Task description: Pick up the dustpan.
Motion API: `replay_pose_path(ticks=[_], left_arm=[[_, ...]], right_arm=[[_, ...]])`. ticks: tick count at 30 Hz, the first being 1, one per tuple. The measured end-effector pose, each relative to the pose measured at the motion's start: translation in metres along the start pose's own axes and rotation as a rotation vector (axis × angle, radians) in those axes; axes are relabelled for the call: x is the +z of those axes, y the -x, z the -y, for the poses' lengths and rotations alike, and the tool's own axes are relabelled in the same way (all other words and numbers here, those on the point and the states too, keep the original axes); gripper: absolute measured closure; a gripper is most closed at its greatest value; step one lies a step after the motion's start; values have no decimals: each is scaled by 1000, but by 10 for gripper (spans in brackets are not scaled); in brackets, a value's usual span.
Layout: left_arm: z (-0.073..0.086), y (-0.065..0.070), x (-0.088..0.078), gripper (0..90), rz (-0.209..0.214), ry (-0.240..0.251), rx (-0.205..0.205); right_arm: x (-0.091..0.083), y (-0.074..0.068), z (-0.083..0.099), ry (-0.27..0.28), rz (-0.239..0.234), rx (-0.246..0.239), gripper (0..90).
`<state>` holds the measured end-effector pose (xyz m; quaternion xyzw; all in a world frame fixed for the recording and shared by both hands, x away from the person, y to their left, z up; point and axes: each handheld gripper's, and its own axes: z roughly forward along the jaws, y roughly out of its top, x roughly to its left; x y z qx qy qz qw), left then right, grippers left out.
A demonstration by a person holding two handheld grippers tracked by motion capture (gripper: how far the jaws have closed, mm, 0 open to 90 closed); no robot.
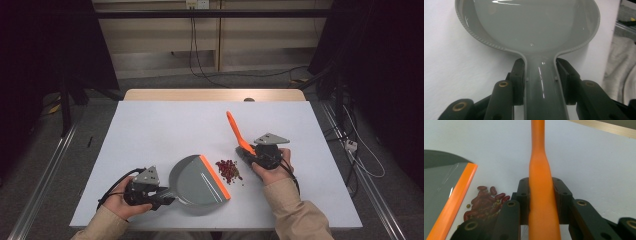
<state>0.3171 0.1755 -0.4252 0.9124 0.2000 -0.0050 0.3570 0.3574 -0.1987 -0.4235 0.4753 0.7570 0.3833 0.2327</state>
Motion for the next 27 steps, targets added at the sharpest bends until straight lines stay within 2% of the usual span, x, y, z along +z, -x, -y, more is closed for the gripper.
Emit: replay_pose_path(ticks=[4,12,13,17,19,25,27], left_arm=[[-2,1,3,624,14,2,-1],[-8,5,6,623,21,-14,11],[-8,4,6,623,34,-18,16],[-10,6,7,622,25,-25,7],[-10,6,8,622,37,-16,3],[-12,7,10,621,31,-43,13],[-13,8,12,621,47,-28,3]], right_arm=[[0,-6,1,8,26,-6,710],[-2,-17,3,4,35,6,709],[-2,-19,4,7,40,7,709],[-3,-26,7,18,40,7,707],[-4,-29,7,21,38,14,706],[-4,-38,8,19,29,16,704],[-4,-40,8,21,20,26,703]])
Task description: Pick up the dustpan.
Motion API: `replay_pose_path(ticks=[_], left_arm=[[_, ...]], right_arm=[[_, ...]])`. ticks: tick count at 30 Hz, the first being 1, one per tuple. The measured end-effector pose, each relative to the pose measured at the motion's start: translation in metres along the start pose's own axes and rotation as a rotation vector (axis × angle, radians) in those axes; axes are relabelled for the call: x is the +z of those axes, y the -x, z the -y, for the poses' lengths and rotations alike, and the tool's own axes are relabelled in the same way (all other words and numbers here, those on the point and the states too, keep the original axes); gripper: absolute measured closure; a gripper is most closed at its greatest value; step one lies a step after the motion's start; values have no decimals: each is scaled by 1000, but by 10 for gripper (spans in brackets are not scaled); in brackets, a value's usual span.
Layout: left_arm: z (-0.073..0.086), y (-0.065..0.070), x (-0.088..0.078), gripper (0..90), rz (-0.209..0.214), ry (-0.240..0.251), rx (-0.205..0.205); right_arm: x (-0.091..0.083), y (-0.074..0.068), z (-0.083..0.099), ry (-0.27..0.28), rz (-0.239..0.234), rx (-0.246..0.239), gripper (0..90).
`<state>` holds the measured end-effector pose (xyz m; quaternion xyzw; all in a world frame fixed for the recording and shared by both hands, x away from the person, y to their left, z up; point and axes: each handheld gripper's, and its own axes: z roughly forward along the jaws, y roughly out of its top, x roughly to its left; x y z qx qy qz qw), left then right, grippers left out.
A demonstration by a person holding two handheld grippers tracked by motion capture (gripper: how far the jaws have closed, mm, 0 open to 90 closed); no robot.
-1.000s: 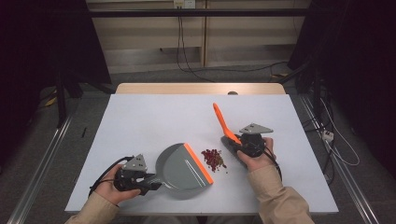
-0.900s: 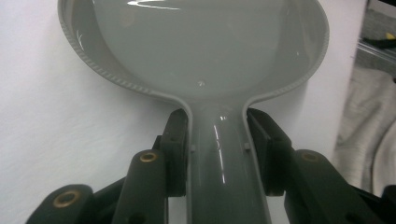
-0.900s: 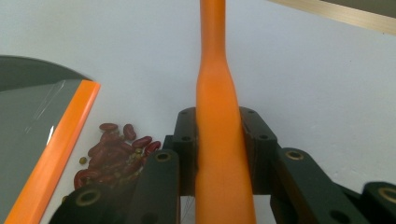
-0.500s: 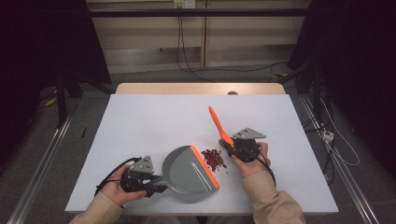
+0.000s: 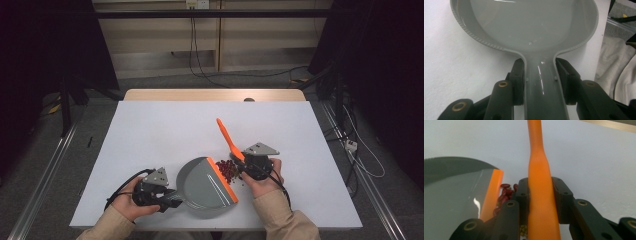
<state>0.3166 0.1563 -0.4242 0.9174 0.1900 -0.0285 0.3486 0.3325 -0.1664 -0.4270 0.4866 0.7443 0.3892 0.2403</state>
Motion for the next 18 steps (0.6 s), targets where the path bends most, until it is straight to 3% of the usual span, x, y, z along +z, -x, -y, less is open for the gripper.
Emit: replay_pose_path(ticks=[4,8,10,16,18], left_arm=[[-2,2,2,621,-8,-3,-9],[-3,2,3,620,-3,-7,-10],[-3,1,3,621,-4,-20,12],[-3,2,5,621,-2,-2,-13],[-3,1,4,621,-1,-9,-5]], right_arm=[[-1,-7,1,9,-6,29,702],[1,-14,2,18,1,29,701],[2,-17,1,20,-3,28,700],[5,-24,1,23,-8,24,697],[6,-26,1,23,-14,26,695]])
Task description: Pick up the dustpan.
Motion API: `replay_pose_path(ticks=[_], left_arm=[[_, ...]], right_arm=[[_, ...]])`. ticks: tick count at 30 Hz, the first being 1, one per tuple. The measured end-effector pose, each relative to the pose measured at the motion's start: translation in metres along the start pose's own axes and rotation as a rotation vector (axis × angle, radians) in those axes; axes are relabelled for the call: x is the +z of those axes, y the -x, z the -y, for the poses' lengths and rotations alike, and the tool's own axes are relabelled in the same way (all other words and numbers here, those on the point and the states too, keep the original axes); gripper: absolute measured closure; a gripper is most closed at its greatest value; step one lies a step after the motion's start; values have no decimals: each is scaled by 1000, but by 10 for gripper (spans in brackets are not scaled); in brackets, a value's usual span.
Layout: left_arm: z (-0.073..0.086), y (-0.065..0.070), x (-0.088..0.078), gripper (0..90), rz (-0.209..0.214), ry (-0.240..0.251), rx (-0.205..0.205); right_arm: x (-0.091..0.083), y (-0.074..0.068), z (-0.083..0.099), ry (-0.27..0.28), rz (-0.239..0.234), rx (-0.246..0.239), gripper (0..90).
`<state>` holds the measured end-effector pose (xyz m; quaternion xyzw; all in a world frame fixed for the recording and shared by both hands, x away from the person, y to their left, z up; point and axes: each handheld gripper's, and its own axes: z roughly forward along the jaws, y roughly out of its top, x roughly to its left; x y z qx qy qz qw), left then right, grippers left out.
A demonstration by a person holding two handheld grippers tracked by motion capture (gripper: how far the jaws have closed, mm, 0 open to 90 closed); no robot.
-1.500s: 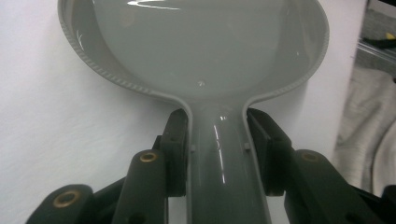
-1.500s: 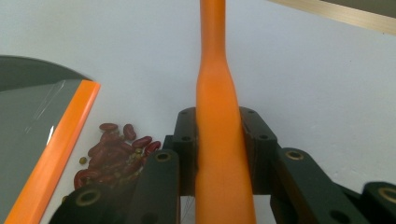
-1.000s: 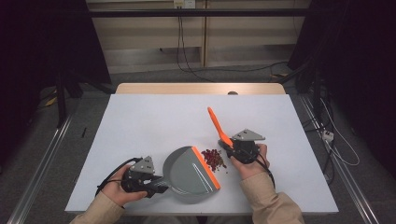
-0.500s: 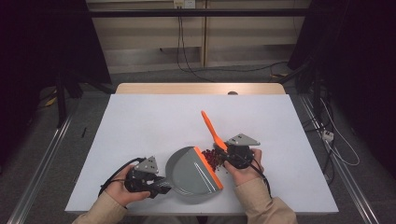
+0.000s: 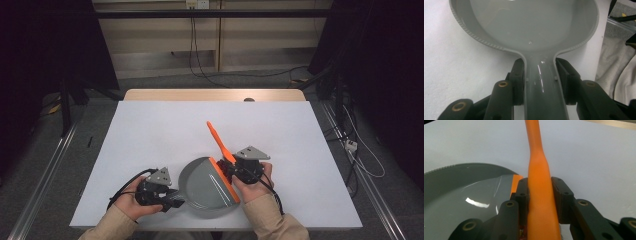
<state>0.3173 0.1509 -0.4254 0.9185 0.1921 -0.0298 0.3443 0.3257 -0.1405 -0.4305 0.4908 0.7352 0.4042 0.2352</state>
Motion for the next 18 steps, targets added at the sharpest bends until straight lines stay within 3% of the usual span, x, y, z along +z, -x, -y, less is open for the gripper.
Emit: replay_pose_path(ticks=[8,10,11,18], left_arm=[[1,0,1,621,-7,-3,-7],[0,-2,0,621,-4,-26,23],[1,-1,1,621,-4,-8,-6],[1,-2,2,621,2,-3,-6]], right_arm=[[2,-3,2,17,-17,21,691],[2,-3,2,19,-27,31,691],[2,-3,2,21,-27,33,691],[4,-4,1,24,-51,43,691]])
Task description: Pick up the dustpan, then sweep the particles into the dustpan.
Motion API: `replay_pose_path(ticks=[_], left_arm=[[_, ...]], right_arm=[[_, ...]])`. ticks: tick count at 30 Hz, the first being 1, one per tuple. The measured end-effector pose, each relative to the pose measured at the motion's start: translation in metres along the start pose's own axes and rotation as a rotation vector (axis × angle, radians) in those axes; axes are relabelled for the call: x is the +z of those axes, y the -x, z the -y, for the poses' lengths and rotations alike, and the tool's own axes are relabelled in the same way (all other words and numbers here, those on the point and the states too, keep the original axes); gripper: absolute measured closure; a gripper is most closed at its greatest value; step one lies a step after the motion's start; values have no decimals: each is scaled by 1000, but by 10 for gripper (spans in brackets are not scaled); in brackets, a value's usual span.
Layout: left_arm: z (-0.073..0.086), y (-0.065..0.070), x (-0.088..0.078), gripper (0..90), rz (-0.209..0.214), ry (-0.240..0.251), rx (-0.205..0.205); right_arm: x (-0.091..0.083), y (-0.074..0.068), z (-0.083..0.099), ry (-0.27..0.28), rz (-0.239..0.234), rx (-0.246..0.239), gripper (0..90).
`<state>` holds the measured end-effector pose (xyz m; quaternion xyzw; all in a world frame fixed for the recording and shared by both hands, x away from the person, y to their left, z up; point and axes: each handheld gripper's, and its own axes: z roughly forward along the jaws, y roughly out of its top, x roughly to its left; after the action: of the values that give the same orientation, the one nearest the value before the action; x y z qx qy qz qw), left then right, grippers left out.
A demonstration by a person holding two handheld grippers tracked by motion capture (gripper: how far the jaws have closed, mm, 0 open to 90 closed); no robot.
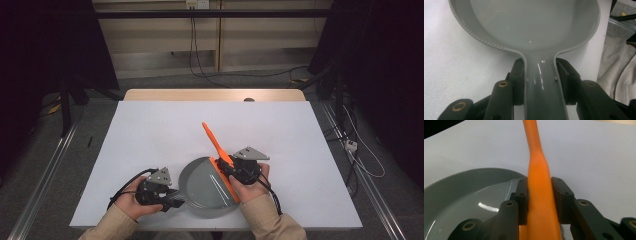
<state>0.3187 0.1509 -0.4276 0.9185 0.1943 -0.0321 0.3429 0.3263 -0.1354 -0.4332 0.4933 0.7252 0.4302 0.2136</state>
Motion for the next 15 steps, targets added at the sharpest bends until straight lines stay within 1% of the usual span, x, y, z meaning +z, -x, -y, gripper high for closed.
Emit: replay_pose_path(ticks=[6,7,9,11,15], left_arm=[[0,-1,1,621,0,-5,4],[0,-1,1,622,-1,1,-4],[0,-1,1,622,1,9,-5],[0,-2,1,622,-1,-10,9],[0,-2,1,622,-1,-4,10]], right_arm=[[1,-2,0,1,-4,0,690],[2,-2,-1,2,-6,2,691],[2,-4,-1,1,-11,2,691],[2,-6,-1,4,-21,8,691],[4,-14,-1,6,-41,5,691]])
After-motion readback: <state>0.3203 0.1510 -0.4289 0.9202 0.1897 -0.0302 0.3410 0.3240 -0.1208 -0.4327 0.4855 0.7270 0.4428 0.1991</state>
